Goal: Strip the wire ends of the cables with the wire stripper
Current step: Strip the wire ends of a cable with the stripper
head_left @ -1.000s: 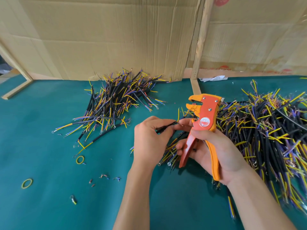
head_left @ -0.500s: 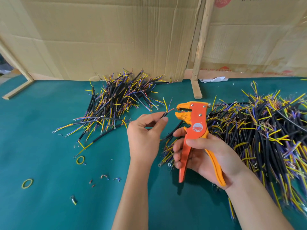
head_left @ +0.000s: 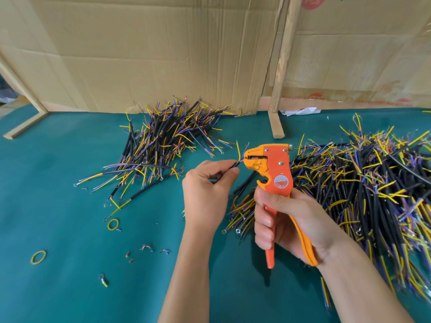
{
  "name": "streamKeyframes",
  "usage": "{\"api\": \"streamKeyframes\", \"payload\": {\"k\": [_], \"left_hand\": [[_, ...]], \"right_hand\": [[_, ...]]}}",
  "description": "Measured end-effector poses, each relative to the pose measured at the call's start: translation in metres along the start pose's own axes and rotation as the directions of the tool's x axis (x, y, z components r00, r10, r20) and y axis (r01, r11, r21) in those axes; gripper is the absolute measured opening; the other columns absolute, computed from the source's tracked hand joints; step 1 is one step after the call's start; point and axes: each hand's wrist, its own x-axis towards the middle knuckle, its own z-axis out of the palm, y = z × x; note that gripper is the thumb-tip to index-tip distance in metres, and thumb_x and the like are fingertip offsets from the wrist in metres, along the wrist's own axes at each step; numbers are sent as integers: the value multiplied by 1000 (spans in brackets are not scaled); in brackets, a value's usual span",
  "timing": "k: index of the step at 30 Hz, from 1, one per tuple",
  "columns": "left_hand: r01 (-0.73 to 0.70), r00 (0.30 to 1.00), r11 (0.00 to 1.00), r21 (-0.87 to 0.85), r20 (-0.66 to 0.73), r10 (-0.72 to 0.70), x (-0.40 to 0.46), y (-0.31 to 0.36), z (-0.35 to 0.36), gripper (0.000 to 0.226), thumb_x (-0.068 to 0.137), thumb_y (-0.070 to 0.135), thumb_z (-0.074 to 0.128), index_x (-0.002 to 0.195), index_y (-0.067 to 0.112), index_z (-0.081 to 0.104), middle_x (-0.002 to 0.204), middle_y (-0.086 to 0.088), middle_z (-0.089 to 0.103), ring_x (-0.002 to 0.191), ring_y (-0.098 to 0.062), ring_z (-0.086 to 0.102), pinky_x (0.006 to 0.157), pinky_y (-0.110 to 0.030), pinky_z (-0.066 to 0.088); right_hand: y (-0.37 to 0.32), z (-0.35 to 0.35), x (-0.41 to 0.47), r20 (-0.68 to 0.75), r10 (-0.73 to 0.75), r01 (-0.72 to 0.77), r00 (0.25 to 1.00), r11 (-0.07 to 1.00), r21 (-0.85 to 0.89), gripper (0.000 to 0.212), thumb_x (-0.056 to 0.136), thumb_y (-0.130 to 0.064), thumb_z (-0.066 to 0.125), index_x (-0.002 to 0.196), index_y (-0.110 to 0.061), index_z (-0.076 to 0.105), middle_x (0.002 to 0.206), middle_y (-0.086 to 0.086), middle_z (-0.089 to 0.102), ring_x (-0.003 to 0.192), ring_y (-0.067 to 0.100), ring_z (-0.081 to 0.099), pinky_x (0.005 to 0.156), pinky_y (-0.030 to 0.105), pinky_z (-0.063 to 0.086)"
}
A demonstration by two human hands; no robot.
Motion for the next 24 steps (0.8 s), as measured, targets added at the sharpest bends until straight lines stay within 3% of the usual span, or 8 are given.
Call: {"api": "streamKeyframes", "payload": {"k": [3,6,8,10,14,20,24], "left_hand": [[-13,1000,999,32,-1,13,0,-1,1,16,82,5,77,89,19,81,72,8,66,64,-3,57,70,-23,47],[-26,1000,998,50,-5,26,0,0,2,15,83,7,77,89,20,81,75,7,69,65,-1,59,70,-19,46],[-23,999,999,34,-22,23,0,-1,2,14,85,7,75,89,20,80,77,6,70,65,0,58,69,-19,46],[-10,1000,1000,20,-27,11,0,-2,0,13,89,8,72,91,18,80,77,5,70,65,-4,58,69,-22,46],[1,1000,1000,1,0,-1,0,-1,-1,13,93,8,67,96,14,78,80,0,70,70,-13,60,74,-34,51],[-29,998,1000,4,52,29,0,-2,0,16,96,6,63,98,13,77,82,-12,68,75,-29,58,73,-42,49],[-55,997,998,31,64,53,0,-3,0,17,96,7,64,100,15,78,80,-6,67,68,-12,54,68,-31,45]], "right_hand": [[1,3,3,-131,-43,35,990,998,-61,61,73,-38,85,68,-10,31,52,9,30,33,19,32,39,24,33],[3,4,5,-114,-57,58,992,998,6,48,75,-38,86,68,-11,47,51,7,36,33,17,35,38,22,34],[3,3,4,-42,-49,53,998,994,96,38,73,-35,89,77,-10,61,59,10,49,42,22,47,43,29,43],[0,-2,2,-7,-58,58,998,990,128,40,68,-29,92,90,-6,68,70,17,58,54,30,57,52,38,50],[-2,-9,-1,-35,-79,82,996,992,99,52,61,-23,95,101,-2,71,82,24,65,68,38,63,63,45,56],[-6,-11,-1,-5,-53,53,999,997,48,51,65,-23,93,105,-1,70,83,26,63,69,38,64,64,46,55],[-6,-11,-3,56,-20,20,998,1000,2,47,69,-21,91,105,-2,69,82,25,63,70,39,63,65,47,55]]}}
